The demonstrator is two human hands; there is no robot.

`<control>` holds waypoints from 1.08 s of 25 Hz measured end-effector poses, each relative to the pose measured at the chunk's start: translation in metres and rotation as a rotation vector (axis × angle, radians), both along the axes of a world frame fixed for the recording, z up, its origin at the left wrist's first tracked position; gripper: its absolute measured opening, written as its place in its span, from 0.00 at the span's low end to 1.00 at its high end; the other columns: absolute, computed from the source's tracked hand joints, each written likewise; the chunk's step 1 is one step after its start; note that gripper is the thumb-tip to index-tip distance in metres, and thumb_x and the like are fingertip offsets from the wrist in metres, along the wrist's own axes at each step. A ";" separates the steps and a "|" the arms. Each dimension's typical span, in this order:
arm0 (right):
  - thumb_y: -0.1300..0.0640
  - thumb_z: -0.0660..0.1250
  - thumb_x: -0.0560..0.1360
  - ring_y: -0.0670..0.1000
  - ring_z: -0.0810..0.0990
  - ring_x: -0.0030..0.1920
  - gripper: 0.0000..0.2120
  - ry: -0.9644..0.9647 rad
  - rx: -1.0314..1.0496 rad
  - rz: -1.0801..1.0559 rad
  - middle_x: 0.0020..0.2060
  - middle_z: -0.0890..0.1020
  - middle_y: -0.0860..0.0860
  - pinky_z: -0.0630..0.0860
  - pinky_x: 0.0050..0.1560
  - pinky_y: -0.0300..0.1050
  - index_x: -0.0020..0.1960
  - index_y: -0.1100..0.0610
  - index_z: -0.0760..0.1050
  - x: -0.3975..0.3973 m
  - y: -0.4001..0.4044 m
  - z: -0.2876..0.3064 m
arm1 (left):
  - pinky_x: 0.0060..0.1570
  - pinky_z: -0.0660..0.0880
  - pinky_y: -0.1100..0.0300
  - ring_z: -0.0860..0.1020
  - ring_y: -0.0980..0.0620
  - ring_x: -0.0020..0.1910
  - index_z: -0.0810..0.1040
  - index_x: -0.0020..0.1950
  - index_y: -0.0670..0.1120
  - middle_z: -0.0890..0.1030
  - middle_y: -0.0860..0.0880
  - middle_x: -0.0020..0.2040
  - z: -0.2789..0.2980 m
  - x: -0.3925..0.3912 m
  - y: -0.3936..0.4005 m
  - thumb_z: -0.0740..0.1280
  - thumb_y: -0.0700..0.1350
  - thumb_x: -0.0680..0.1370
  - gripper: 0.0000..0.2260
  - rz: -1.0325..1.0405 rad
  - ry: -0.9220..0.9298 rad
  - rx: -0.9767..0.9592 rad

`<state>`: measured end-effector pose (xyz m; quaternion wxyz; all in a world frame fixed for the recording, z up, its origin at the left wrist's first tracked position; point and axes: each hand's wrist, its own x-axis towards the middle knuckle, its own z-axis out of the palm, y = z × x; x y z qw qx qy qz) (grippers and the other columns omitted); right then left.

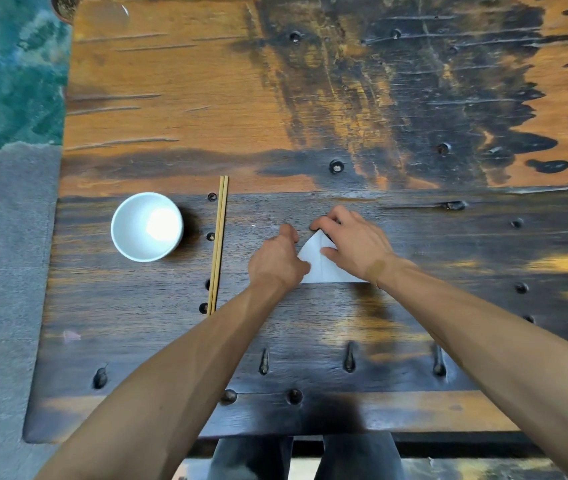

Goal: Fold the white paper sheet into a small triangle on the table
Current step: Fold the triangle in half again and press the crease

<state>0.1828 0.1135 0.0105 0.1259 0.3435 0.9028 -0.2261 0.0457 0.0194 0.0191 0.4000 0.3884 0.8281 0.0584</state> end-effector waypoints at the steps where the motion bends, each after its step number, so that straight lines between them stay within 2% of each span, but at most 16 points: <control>1: 0.51 0.68 0.76 0.53 0.71 0.60 0.20 0.011 -0.011 -0.010 0.61 0.70 0.49 0.67 0.50 0.47 0.67 0.47 0.69 0.001 0.001 -0.001 | 0.41 0.75 0.54 0.78 0.46 0.45 0.71 0.55 0.50 0.80 0.49 0.46 0.000 0.001 0.001 0.72 0.46 0.71 0.16 0.019 -0.019 -0.035; 3: 0.52 0.70 0.75 0.53 0.72 0.58 0.21 0.048 0.005 -0.040 0.59 0.71 0.49 0.68 0.49 0.46 0.65 0.48 0.70 0.002 0.000 -0.002 | 0.43 0.75 0.55 0.78 0.47 0.44 0.74 0.46 0.49 0.80 0.49 0.43 -0.001 0.001 0.002 0.71 0.46 0.71 0.08 0.077 -0.100 -0.085; 5: 0.54 0.72 0.72 0.55 0.72 0.55 0.20 0.101 0.096 -0.056 0.56 0.72 0.50 0.70 0.49 0.49 0.61 0.51 0.71 0.004 -0.006 -0.001 | 0.41 0.73 0.56 0.76 0.47 0.41 0.73 0.39 0.48 0.78 0.50 0.39 -0.002 0.000 0.002 0.69 0.46 0.72 0.06 0.146 -0.183 -0.093; 7: 0.55 0.71 0.69 0.56 0.72 0.53 0.19 0.155 0.170 -0.017 0.53 0.74 0.51 0.70 0.50 0.51 0.58 0.52 0.72 0.004 -0.014 0.001 | 0.37 0.71 0.57 0.75 0.48 0.39 0.72 0.38 0.49 0.77 0.50 0.38 -0.001 -0.003 0.003 0.69 0.47 0.72 0.07 0.272 -0.275 -0.083; 10: 0.52 0.67 0.68 0.55 0.71 0.56 0.23 0.150 0.117 0.082 0.56 0.74 0.50 0.69 0.52 0.51 0.62 0.54 0.72 0.006 -0.025 0.002 | 0.30 0.69 0.61 0.77 0.47 0.35 0.72 0.40 0.49 0.81 0.46 0.39 -0.001 -0.010 0.004 0.68 0.47 0.73 0.06 0.491 -0.440 -0.075; 12: 0.46 0.66 0.69 0.54 0.70 0.59 0.27 0.094 0.088 0.117 0.60 0.74 0.50 0.69 0.54 0.51 0.66 0.53 0.70 0.007 -0.030 0.000 | 0.29 0.68 0.62 0.77 0.48 0.33 0.73 0.41 0.48 0.81 0.46 0.38 -0.002 -0.012 0.003 0.69 0.46 0.74 0.06 0.461 -0.434 -0.082; 14: 0.43 0.65 0.72 0.54 0.70 0.60 0.28 0.053 0.088 0.114 0.61 0.73 0.50 0.69 0.56 0.51 0.68 0.53 0.70 0.008 -0.032 -0.002 | 0.32 0.68 0.60 0.76 0.50 0.36 0.74 0.42 0.48 0.79 0.47 0.40 -0.003 -0.015 0.002 0.68 0.44 0.74 0.04 0.326 -0.336 -0.062; 17: 0.46 0.62 0.76 0.55 0.73 0.59 0.23 0.035 0.074 0.071 0.61 0.74 0.51 0.72 0.57 0.52 0.68 0.54 0.71 0.006 -0.031 0.000 | 0.40 0.70 0.58 0.76 0.46 0.44 0.74 0.47 0.49 0.80 0.47 0.45 -0.002 -0.026 0.004 0.65 0.43 0.75 0.03 0.110 -0.132 -0.005; 20: 0.49 0.58 0.78 0.55 0.78 0.54 0.19 0.031 0.030 0.121 0.58 0.76 0.50 0.76 0.49 0.49 0.66 0.52 0.74 0.005 -0.035 0.002 | 0.46 0.72 0.53 0.78 0.42 0.49 0.77 0.54 0.49 0.80 0.45 0.51 0.002 -0.036 0.013 0.62 0.40 0.76 0.10 -0.138 0.057 0.057; 23: 0.53 0.61 0.77 0.54 0.78 0.54 0.18 0.087 0.070 0.156 0.56 0.79 0.50 0.77 0.47 0.49 0.66 0.52 0.75 0.005 -0.035 0.007 | 0.55 0.67 0.47 0.77 0.42 0.53 0.78 0.59 0.52 0.77 0.46 0.56 0.007 -0.043 0.025 0.62 0.40 0.77 0.13 -0.436 0.335 0.130; 27: 0.56 0.65 0.74 0.56 0.75 0.53 0.16 0.065 0.203 0.165 0.56 0.78 0.51 0.73 0.48 0.51 0.61 0.55 0.78 0.009 -0.028 0.006 | 0.52 0.64 0.50 0.75 0.44 0.55 0.77 0.58 0.51 0.76 0.47 0.55 0.008 -0.045 0.024 0.63 0.40 0.77 0.12 -0.608 0.525 0.254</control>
